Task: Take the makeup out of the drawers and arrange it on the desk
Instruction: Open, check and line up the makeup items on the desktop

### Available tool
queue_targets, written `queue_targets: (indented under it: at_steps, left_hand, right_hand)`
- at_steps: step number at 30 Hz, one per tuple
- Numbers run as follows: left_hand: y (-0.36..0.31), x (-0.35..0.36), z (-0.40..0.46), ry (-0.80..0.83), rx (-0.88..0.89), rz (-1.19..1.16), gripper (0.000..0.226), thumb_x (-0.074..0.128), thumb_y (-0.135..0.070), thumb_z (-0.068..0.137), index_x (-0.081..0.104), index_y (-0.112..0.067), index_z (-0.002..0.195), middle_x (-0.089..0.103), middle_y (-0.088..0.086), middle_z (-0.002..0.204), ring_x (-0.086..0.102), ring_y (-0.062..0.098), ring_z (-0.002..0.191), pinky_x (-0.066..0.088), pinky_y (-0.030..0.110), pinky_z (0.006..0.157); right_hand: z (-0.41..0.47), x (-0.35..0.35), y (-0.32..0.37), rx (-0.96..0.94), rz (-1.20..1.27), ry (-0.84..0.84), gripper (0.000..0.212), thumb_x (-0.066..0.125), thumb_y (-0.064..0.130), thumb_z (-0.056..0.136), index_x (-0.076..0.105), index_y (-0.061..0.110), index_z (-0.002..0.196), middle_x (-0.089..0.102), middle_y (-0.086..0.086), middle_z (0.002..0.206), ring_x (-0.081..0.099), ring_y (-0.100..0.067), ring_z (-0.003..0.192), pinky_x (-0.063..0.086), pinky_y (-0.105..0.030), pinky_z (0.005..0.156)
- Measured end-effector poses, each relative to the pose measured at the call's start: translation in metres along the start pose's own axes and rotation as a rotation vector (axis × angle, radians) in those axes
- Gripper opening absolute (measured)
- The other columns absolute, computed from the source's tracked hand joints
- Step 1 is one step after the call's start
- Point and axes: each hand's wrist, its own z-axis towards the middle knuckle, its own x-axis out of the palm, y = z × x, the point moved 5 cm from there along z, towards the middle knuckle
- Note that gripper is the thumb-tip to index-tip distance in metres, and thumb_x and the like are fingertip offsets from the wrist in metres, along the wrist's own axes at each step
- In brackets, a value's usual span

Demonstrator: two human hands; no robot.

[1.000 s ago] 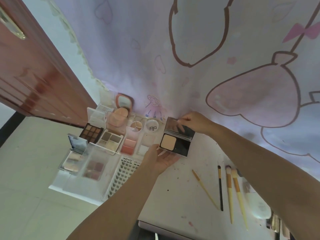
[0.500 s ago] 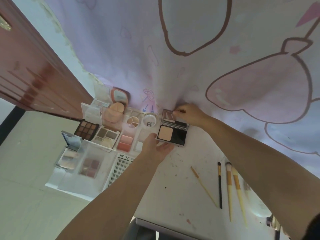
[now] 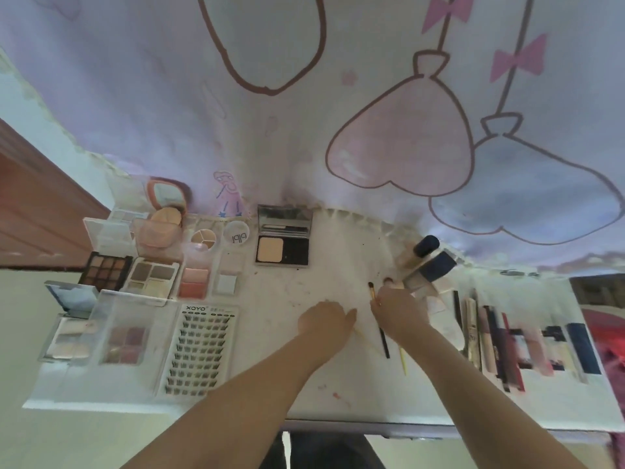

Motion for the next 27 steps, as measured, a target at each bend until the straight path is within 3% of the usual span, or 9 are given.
queue_targets:
  at_steps: [6, 12, 21, 27]
  left_hand:
    - [-0.002, -0.010, 0.006, -0.045, 0.001, 0.091, 0.027, 0.040, -0.023, 0.096, 0.061, -0.010, 0.107, 0.063, 0.007, 0.108, 0.061, 0.025, 0.096, 0.040, 0.027, 0.066]
    - [0.050, -0.024, -0.011, -0.086, -0.058, 0.235, 0.026, 0.039, -0.013, 0.095, 0.063, -0.009, 0.105, 0.065, 0.006, 0.104, 0.063, 0.023, 0.094, 0.041, 0.027, 0.066]
    - [0.120, -0.027, -0.035, -0.161, -0.038, 0.530, 0.026, 0.046, 0.000, 0.089, 0.066, -0.013, 0.101, 0.067, 0.004, 0.098, 0.064, 0.022, 0.091, 0.037, 0.028, 0.061]
    - [0.127, -0.030, -0.040, -0.170, -0.028, 0.508, 0.024, 0.044, -0.005, 0.092, 0.066, -0.013, 0.099, 0.067, 0.003, 0.097, 0.065, 0.022, 0.089, 0.039, 0.027, 0.061]
  right_hand:
    - [0.002, 0.016, 0.010, 0.068, 0.056, -0.032, 0.005, 0.043, 0.014, 0.093, 0.047, 0.014, 0.089, 0.058, -0.004, 0.096, 0.051, -0.020, 0.074, 0.036, -0.026, 0.056]
    - [-0.007, 0.033, 0.052, -0.004, 0.170, 0.076, 0.008, 0.043, 0.019, 0.092, 0.043, 0.016, 0.085, 0.045, 0.003, 0.076, 0.047, -0.017, 0.067, 0.031, -0.025, 0.049]
    - [-0.035, 0.066, 0.145, -0.141, 0.133, 0.155, 0.022, 0.040, 0.020, 0.095, 0.057, 0.009, 0.104, 0.062, -0.008, 0.104, 0.060, -0.025, 0.092, 0.038, -0.027, 0.063]
    - [-0.043, 0.067, 0.152, -0.169, 0.127, 0.111, 0.020, 0.039, 0.023, 0.097, 0.055, 0.011, 0.097, 0.063, -0.008, 0.102, 0.055, -0.023, 0.080, 0.034, -0.026, 0.056]
